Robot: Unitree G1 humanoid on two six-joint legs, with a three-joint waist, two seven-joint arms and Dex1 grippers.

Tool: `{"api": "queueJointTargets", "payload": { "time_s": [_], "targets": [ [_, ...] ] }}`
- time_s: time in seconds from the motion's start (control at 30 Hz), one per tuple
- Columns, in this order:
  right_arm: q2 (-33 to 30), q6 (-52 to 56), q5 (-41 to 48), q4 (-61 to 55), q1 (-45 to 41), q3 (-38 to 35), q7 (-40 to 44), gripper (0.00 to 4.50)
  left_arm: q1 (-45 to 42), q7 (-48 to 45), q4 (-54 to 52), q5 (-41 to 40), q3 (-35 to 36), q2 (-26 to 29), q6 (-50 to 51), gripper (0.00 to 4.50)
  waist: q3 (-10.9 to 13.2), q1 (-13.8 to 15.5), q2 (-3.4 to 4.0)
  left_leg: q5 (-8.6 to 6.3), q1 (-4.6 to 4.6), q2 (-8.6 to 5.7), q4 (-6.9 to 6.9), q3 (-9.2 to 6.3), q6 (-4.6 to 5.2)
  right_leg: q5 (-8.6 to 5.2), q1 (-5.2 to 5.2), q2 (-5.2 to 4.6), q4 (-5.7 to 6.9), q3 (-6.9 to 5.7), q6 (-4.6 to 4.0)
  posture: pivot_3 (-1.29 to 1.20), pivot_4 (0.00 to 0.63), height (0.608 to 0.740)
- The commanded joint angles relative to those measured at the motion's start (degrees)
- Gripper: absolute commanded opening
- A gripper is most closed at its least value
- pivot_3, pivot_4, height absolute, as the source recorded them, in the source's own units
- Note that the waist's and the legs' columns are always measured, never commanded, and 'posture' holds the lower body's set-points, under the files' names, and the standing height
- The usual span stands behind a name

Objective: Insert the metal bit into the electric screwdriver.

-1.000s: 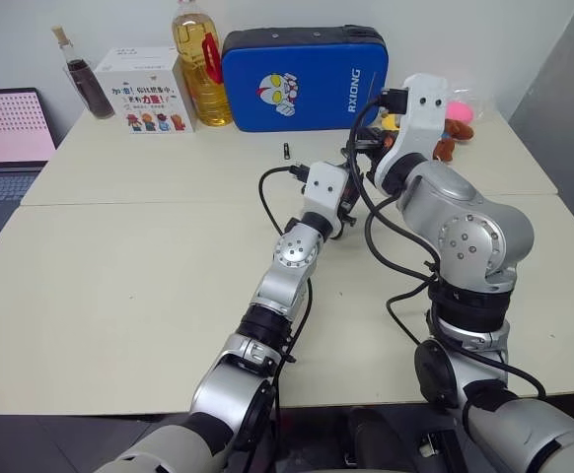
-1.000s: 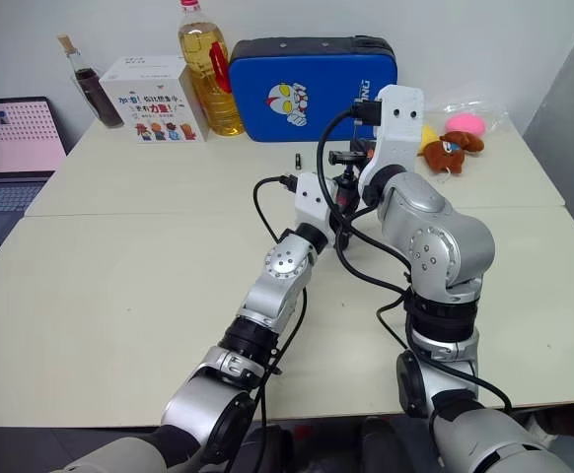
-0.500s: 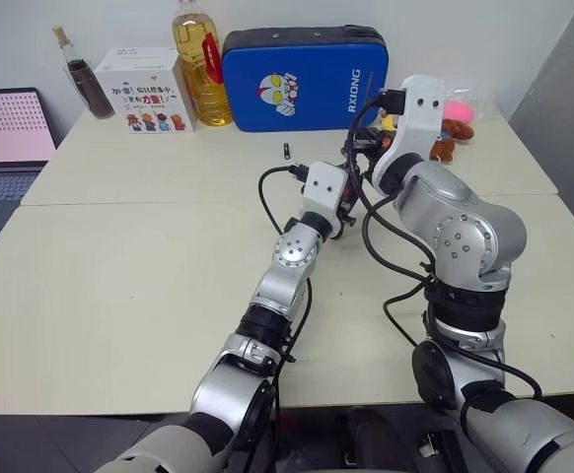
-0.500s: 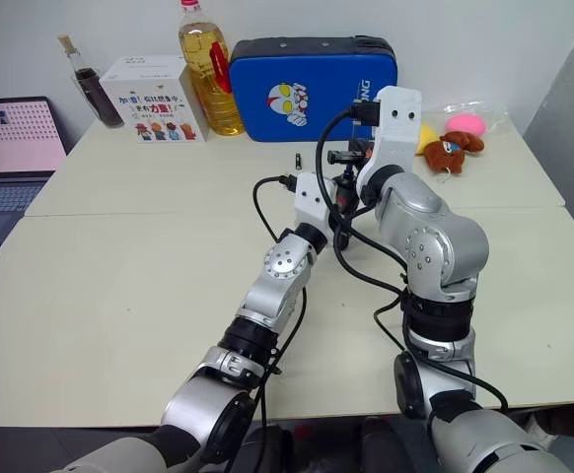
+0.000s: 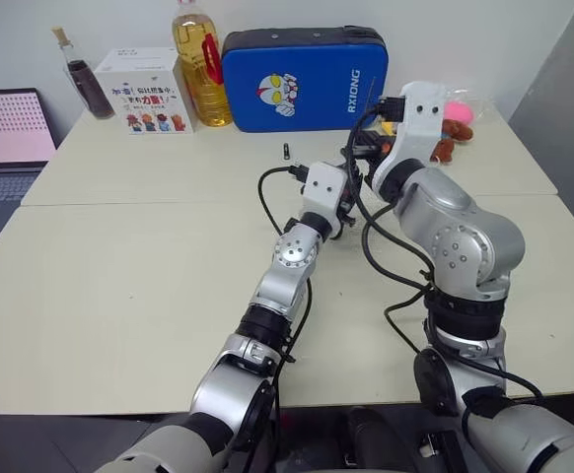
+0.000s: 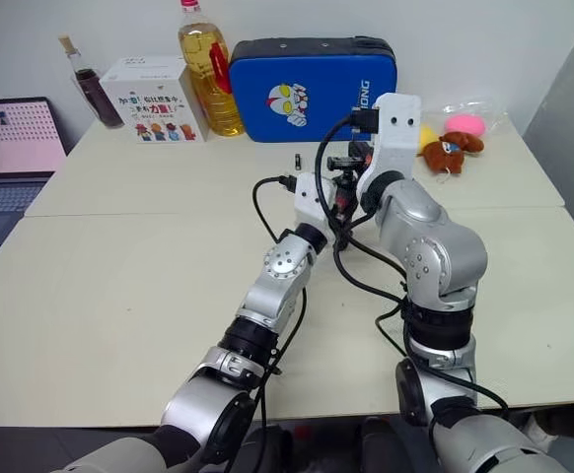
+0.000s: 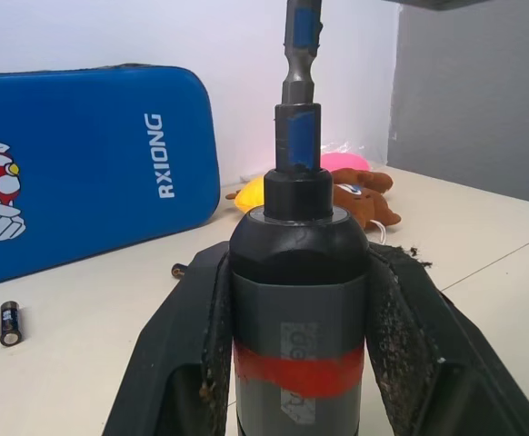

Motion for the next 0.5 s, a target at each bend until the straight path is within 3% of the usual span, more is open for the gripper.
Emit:
{"api": "queueJointTargets", "payload": {
  "time_s": [0.03, 0.5],
  "targets": [
    [0.6, 1.4, -0.2, -1.5, 1.8, 1.7, 0.4, 0.03, -0.5, 0.3, -0.2, 0.1, -0.2, -0.9, -0.3, 1.68, 0.0, 0.0, 0.0, 0.0, 0.0, 0.0, 0.0, 0.0, 0.0, 0.0, 0.0, 0.0, 0.0, 0.0, 0.0, 0.0, 0.15, 0.74],
    [-1.6, 1.0, -1.2, 2.2, -0.1, 2.9, 4.2, 0.03, 0.1, -0.3, -0.7, 1.5, -1.8, -0.2, -0.7, 1.68, 0.0, 0.0, 0.01, 0.0, 0.05, -0.07, 0.01, 0.0, 0.0, 0.0, 0.03, 0.01, 0.0, -0.01, 0.0, 0.0, 0.15, 0.74]
  ]
}}
